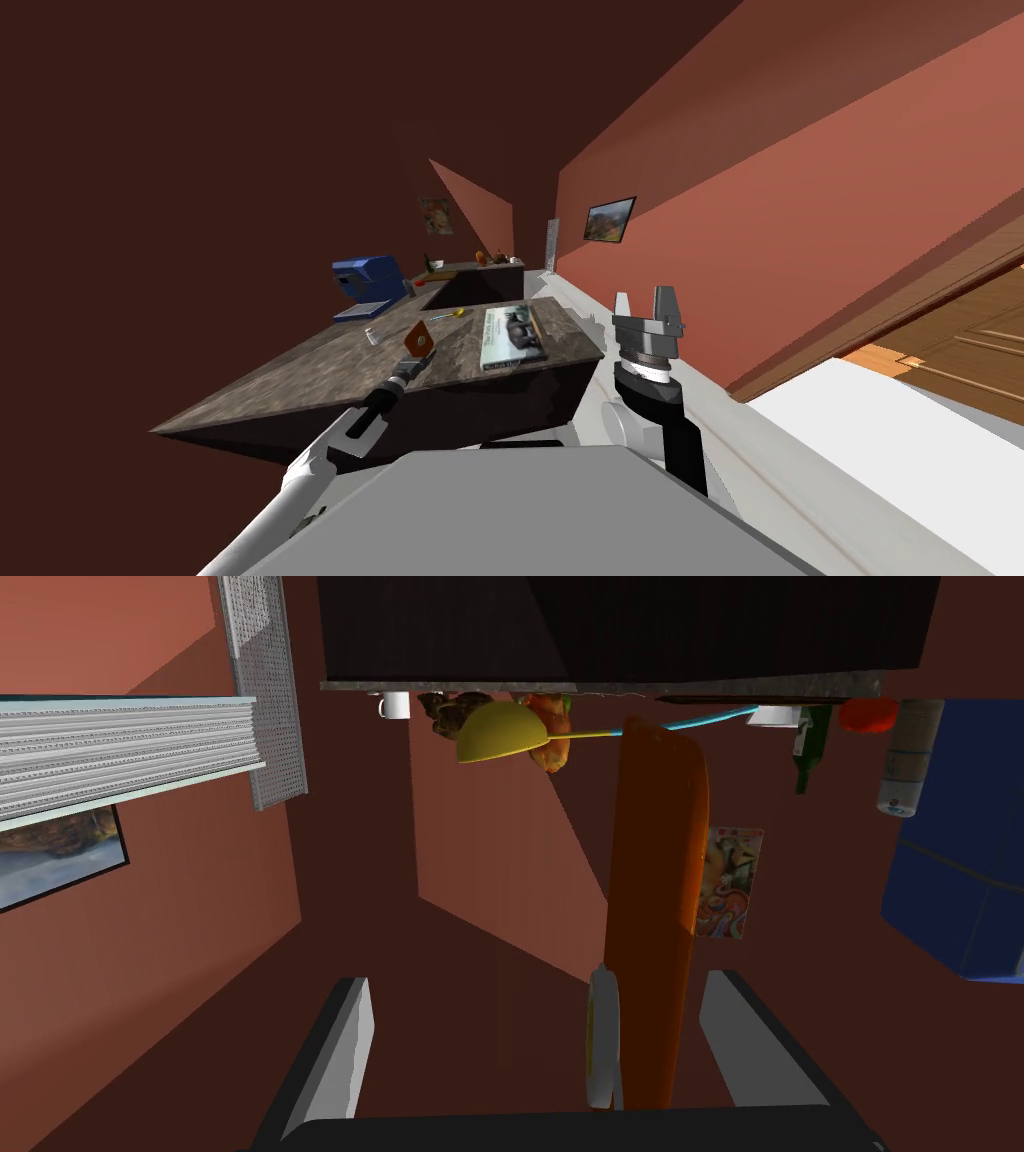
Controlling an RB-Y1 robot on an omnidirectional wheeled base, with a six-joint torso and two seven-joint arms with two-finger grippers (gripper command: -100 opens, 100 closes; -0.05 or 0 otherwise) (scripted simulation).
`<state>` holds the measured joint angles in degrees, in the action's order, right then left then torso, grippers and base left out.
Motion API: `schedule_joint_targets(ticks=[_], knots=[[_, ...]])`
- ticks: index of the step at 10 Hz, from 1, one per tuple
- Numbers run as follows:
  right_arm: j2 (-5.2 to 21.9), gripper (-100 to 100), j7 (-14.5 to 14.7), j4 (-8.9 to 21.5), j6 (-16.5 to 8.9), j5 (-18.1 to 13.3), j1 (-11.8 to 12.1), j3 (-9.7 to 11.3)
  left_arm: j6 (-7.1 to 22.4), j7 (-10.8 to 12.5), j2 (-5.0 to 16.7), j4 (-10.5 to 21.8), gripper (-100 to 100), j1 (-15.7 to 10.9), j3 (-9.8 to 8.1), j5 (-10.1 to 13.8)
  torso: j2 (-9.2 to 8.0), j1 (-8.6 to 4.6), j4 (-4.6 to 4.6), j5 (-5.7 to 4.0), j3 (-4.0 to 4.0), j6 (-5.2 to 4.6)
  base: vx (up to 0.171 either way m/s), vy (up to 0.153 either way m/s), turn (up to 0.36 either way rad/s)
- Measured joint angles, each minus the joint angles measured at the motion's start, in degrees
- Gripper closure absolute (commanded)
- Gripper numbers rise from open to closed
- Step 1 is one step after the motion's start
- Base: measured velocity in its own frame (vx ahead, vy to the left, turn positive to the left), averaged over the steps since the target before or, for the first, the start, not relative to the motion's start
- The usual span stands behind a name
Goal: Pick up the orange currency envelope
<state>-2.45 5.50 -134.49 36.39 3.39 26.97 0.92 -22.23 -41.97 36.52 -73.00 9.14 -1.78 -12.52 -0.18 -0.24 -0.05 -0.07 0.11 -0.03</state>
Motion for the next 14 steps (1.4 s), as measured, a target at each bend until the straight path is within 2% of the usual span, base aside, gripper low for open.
schedule_joint_targets(ticks=[2,5,7,8,10,11,13,14], knots=[[0.0,0,0.0,0.0,0.0,0.0,0.0,0.0,-1.3,-0.6,1.1,3.4,-100,-0.9,0.01,2.4,0.06,0.15,0.02,0.04,-0.03,0.06,-0.028,-0.036,-0.054],[0.0,0,0.0,0.0,0.0,0.0,0.0,0.0,-4.1,-2.7,4.0,10.5,-100,-4.4,0.42,7.0,0.0,0.02,0.0,0.01,0.0,0.0,-0.044,-0.057,-0.114],[0.0,0,0.0,0.0,0.0,0.0,0.0,0.0,-4.9,-4.0,6.1,12.2,-100,-4.7,0.22,10.5,-0.01,-0.01,0.0,0.0,0.01,0.01,-0.04,-0.075,-0.121],[0.0,0,0.0,0.0,0.0,0.0,0.0,0.0,-5.8,-4.6,6.7,14.0,-100,-5.7,0.36,12.1,0.02,-0.02,0.01,0.0,-0.01,0.04,-0.012,-0.035,0.012],[0.0,0,0.0,0.0,0.0,0.0,0.0,0.0,-5.9,-4.9,6.9,16.0,-100,-5.9,0.34,13.2,0.13,0.24,0.03,0.06,-0.07,0.06,-0.012,-0.021,-0.072],[0.0,0,0.0,0.0,0.0,0.0,0.0,0.0,-6.5,-5.3,8.3,16.9,-100,-6.5,0.35,14.8,0.09,0.14,0.02,0.03,-0.05,0.0,-0.037,-0.052,-0.093],[0.0,0,0.0,0.0,0.0,0.0,0.0,0.0,-7.7,-6.1,9.0,20.1,-100,-7.7,0.54,16.6,0.09,0.17,0.02,0.04,-0.04,0.06,-0.01,-0.017,0.012],[0.0,0,0.0,0.0,0.0,0.0,0.0,0.0,-7.7,-6.1,9.0,20.2,100,-7.7,0.54,16.6,0.13,0.23,0.02,0.05,-0.07,0.04,0.0,0.0,0.0]])
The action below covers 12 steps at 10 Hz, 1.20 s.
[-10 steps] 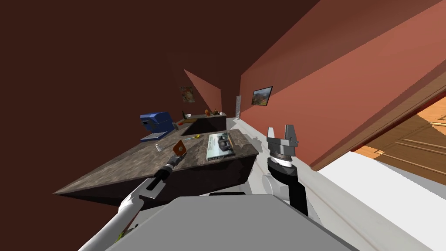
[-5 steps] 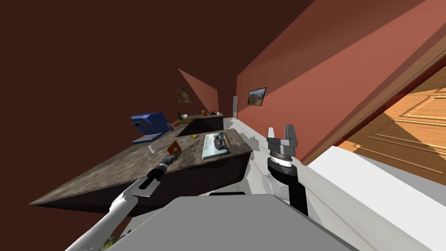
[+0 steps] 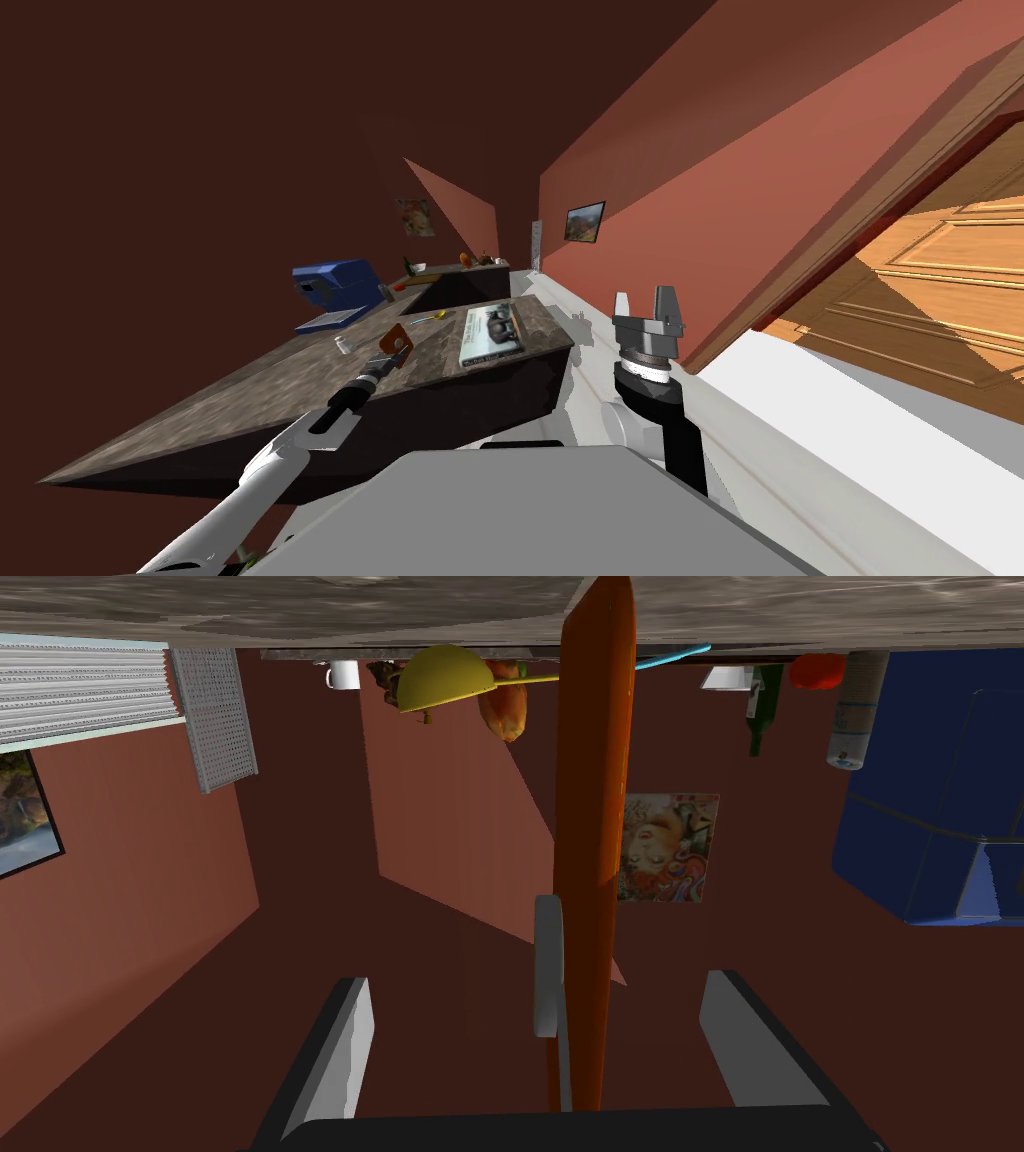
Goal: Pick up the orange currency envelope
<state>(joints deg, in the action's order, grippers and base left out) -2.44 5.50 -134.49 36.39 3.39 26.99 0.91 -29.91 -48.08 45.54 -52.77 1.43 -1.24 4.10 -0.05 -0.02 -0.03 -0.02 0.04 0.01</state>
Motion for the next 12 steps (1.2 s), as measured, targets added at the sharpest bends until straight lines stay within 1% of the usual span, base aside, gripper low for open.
schedule_joint_targets(ticks=[4,5,6,7,8,9,10,11,12], knots=[[0.0,0,0.0,0.0,0.0,0.0,0.0,0.0,0.0,0.0,0.0,0.0,100,0.0,0.0,0.0,0.04,0.02,0.01,0.01,-0.02,0.0,0.0,0.0,0.0],[0.0,0,0.0,0.0,0.0,0.0,0.0,0.0,0.0,0.0,0.0,0.0,0,0.0,0.0,0.0,0.04,0.02,0.01,0.01,-0.02,0.0,0.0,0.0,0.0],[0.0,0,0.0,0.0,0.0,0.0,0.0,0.0,0.0,0.0,0.0,0.0,100,0.0,0.0,0.0,0.04,0.03,0.01,0.01,-0.02,0.0,0.038,0.056,0.179],[0.0,0,0.0,0.0,0.0,0.0,0.0,0.0,-0.1,1.0,-0.5,-0.3,100,0.0,0.24,-1.6,0.08,0.25,0.12,0.13,-0.09,0.18,0.053,0.064,0.088],[0.0,0,0.0,0.0,0.0,0.0,0.0,0.0,0.4,1.4,-1.4,-2.0,100,0.9,-0.13,-2.7,0.12,0.36,0.23,0.3,-0.17,0.13,0.06,0.1,0.118],[0.0,0,0.0,0.0,0.0,0.0,0.0,0.0,1.2,1.9,-2.8,-3.3,100,1.7,-0.4,-4.3,0.14,0.61,0.5,0.62,-0.31,0.29,0.042,0.077,0.087],[0.0,0,0.0,0.0,0.0,0.0,0.0,0.0,1.7,2.3,-3.7,-3.7,100,1.5,-0.19,-6.0,0.22,0.78,0.68,0.85,-0.45,0.25,0.009,0.023,0.003],[0.0,0,0.0,0.0,0.0,0.0,0.0,0.0,2.4,2.4,-4.0,-5.4,100,2.5,-0.38,-6.7,0.23,0.72,0.77,0.96,-0.5,0.22,-0.008,-0.003,-0.008],[0.0,0,0.0,0.0,0.0,0.0,0.0,0.0,3.1,2.5,-4.1,-7.1,100,3.2,-0.4,-6.8,0.22,0.63,0.78,0.95,-0.5,0.19,0.02,0.034,0.147]])
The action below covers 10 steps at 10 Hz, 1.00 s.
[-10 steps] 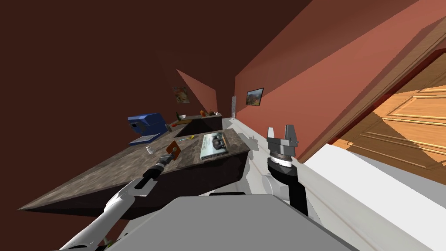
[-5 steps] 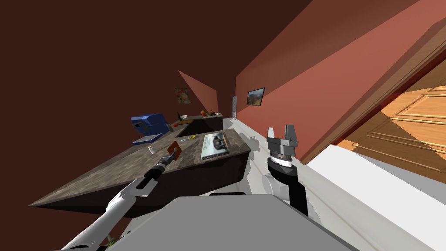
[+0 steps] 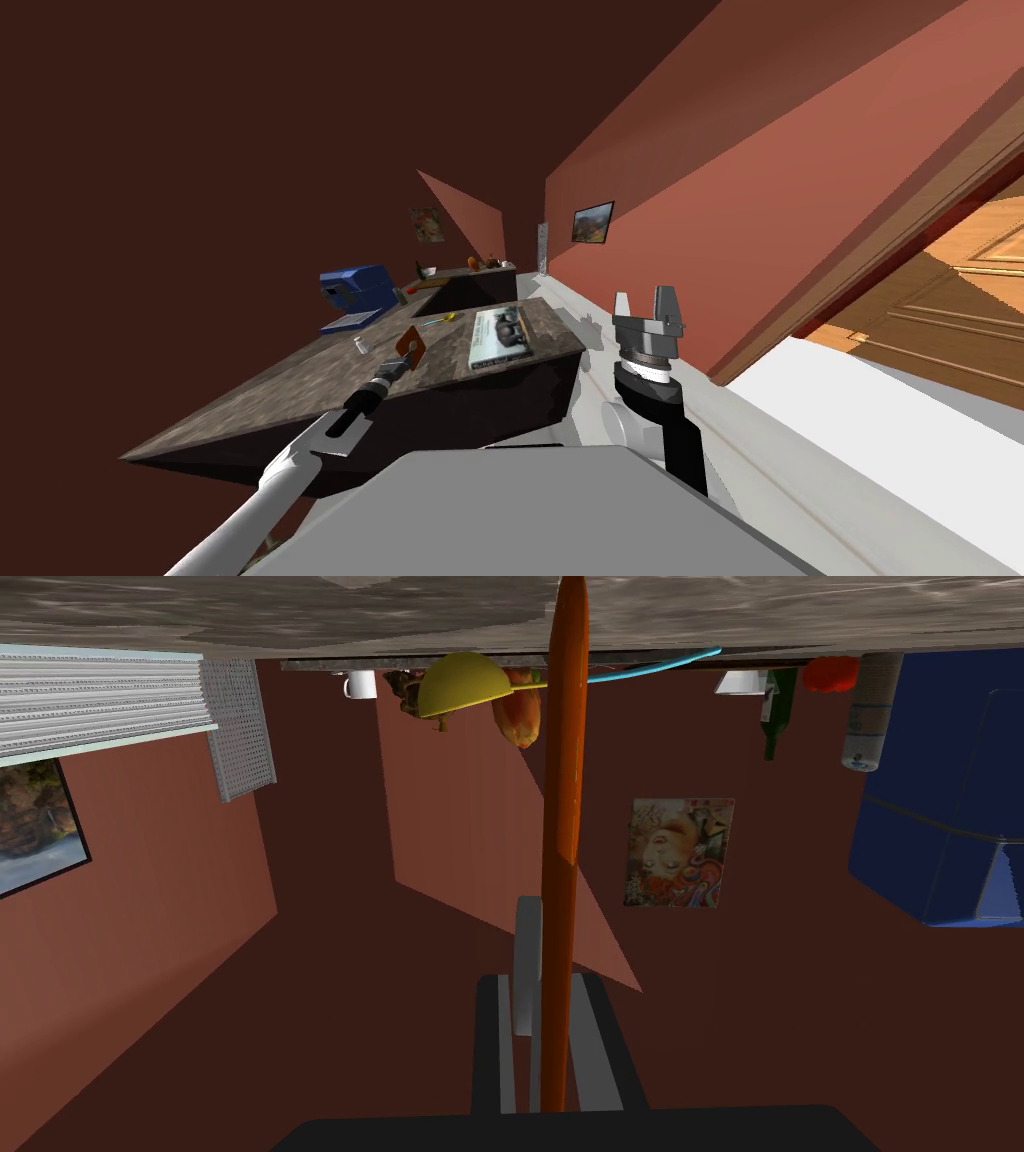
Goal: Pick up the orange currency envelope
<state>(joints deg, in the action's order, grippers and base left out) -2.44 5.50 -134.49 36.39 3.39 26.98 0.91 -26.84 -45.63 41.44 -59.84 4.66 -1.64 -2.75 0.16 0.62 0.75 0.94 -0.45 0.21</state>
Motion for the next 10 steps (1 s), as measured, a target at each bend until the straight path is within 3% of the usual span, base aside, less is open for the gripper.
schedule_joint_targets(ticks=[3,6,7,10], knots=[[0.0,0,0.0,0.0,0.0,0.0,0.0,0.0,2.6,2.0,-2.9,-7.1,100,3.4,-0.46,-4.4,0.11,0.33,0.24,0.27,-0.17,0.21,0.049,0.062,0.11],[0.0,0,0.0,0.0,0.0,0.0,0.0,0.0,4.3,3.7,-5.9,-10.9,100,4.6,-0.42,-9.5,0.22,0.58,0.55,0.61,-0.38,0.23,0.037,0.053,0.076],[0.0,0,0.0,0.0,0.0,0.0,0.0,0.0,5.0,4.1,-5.9,-12.5,100,4.9,-0.27,-10.3,0.17,0.5,0.53,0.61,-0.35,0.17,0.025,0.046,0.124],[0.0,0,0.0,0.0,0.0,0.0,0.0,0.0,7.5,5.9,-9.4,-17.5,100,7.2,-0.38,-15.1,0.3,0.76,0.72,0.76,-0.49,0.38,0.051,0.055,0.103]])
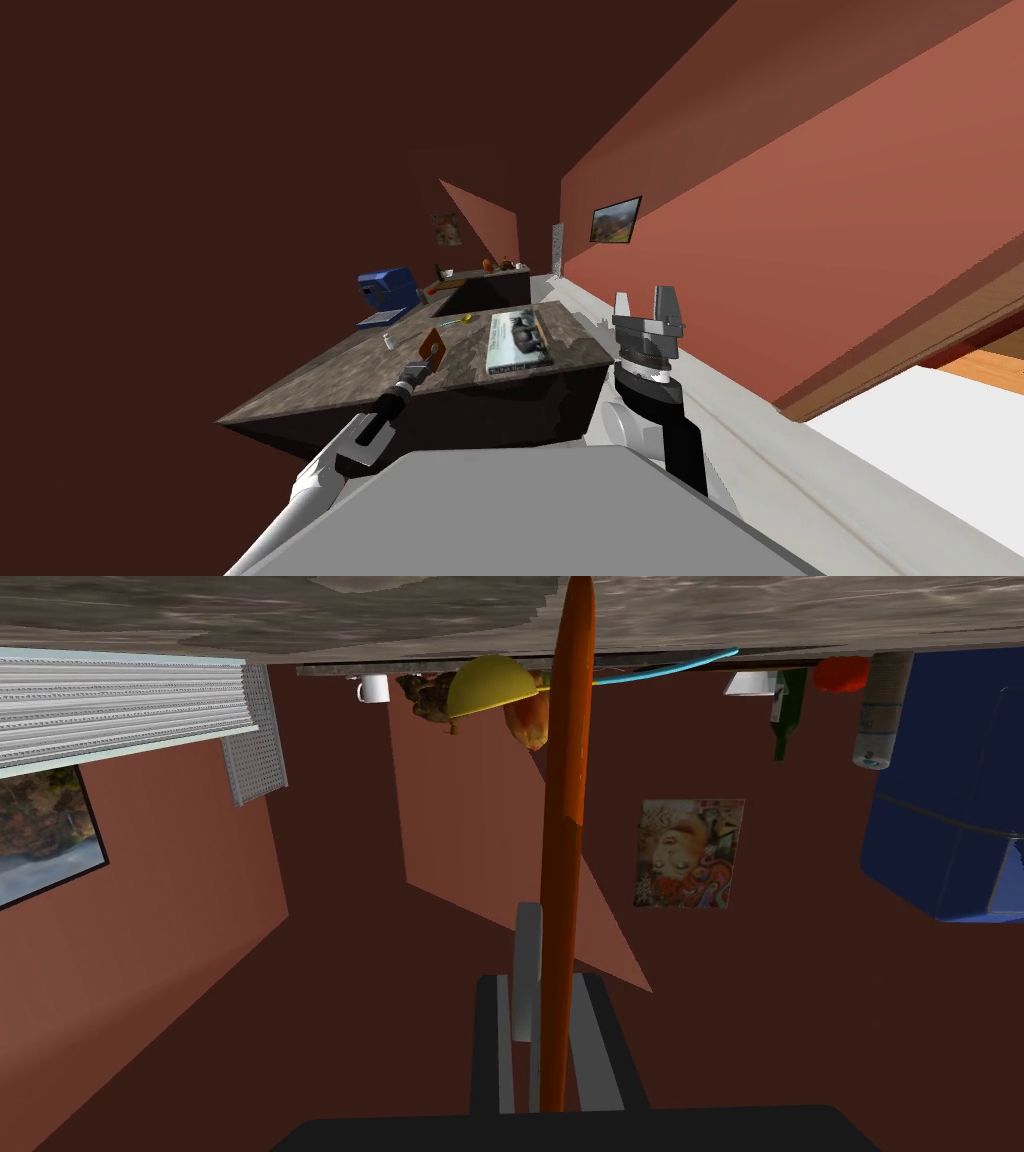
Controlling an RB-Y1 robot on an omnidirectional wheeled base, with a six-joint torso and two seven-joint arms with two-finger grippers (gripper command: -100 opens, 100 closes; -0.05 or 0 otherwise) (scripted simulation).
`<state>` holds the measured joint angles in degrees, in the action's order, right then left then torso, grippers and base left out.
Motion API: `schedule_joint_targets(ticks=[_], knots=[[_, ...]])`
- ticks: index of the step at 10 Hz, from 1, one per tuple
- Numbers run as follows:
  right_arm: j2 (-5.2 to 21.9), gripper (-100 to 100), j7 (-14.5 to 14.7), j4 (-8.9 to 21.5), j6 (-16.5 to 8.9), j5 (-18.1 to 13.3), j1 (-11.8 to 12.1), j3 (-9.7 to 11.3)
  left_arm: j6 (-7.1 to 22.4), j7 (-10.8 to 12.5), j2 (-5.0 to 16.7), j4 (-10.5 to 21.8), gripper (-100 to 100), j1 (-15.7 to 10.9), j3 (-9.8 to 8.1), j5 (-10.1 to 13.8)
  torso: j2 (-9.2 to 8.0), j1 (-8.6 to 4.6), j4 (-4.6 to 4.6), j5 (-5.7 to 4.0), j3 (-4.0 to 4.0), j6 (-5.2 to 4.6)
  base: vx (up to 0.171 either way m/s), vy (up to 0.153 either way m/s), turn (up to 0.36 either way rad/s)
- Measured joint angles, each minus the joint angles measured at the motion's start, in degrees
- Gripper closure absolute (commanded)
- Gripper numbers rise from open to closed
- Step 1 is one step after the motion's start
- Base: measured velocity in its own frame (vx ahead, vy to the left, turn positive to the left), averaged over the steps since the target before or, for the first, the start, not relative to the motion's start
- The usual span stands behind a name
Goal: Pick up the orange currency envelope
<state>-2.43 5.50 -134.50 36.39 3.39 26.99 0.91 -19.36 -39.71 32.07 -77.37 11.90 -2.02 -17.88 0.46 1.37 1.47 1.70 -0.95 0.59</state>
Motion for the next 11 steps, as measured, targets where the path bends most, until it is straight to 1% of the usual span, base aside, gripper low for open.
schedule_joint_targets(ticks=[1,2,3,4,5,6,7,8,9,10,11], knots=[[0.0,0,0.0,0.0,0.0,0.0,0.0,0.0,0.5,0.5,-0.7,-1.7,100,0.8,-0.08,-1.6,-0.01,0.09,0.02,0.03,-0.01,0.01,0.006,0.029,0.017],[0.0,0,0.0,0.0,0.0,0.0,0.0,0.0,0.9,0.9,-0.7,-3.6,100,1.5,-0.14,-2.3,-0.11,0.03,-0.03,0.0,0.06,-0.03,0.033,0.05,0.173],[0.0,0,0.0,0.0,0.0,0.0,0.0,0.0,1.9,1.5,-2.0,-5.7,100,2.4,-0.17,-3.9,-0.1,0.08,0.0,0.03,0.04,0.07,0.04,0.053,0.086],[0.0,0,0.0,0.0,0.0,0.0,0.0,0.0,2.1,1.8,-2.8,-6.5,100,2.5,-0.3,-5.4,-0.04,0.12,-0.02,0.02,0.02,-0.02,0.021,0.031,-0.025],[0.0,0,0.0,0.0,0.0,0.0,0.0,0.0,2.4,2.0,-3.0,-7.8,100,2.9,-0.29,-6.0,-0.09,0.02,-0.03,0.0,0.05,-0.05,0.038,0.053,0.149],[0.0,0,0.0,0.0,0.0,0.0,0.0,0.0,3.3,2.5,-4.5,-9.2,100,3.5,-0.24,-7.7,-0.07,0.09,0.0,0.02,0.03,0.06,0.038,0.042,0.079],[0.0,0,0.0,0.0,0.0,0.0,0.0,0.0,4.1,3.0,-5.1,-11.0,100,4.5,-0.29,-9.1,-0.08,0.08,-0.03,0.0,0.05,0.0,0.02,0.019,-0.007],[0.0,0,0.0,0.0,0.0,0.0,0.0,0.0,4.7,3.5,-4.8,-12.6,100,4.9,-0.25,-9.5,-0.12,-0.02,-0.07,-0.04,0.08,-0.04,0.045,0.044,0.198],[0.0,0,0.0,0.0,0.0,0.0,0.0,0.0,5.6,4.2,-6.0,-14.4,100,5.5,-0.26,-11.1,-0.07,0.03,-0.05,-0.02,0.05,-0.02,0.047,0.05,0.015],[0.0,0,0.0,0.0,0.0,0.0,0.0,0.0,6.3,4.8,-6.6,-16.0,100,5.9,-0.29,-12.4,-0.06,0.04,-0.06,-0.03,0.05,-0.04,0.017,0.019,-0.006],[0.0,0,0.0,0.0,0.0,0.0,0.0,0.0,6.4,4.9,-6.6,-16.3,0,5.9,-0.31,-12.6,-0.13,-0.03,-0.05,-0.03,0.08,-0.03,0.0,0.0,0.0]])
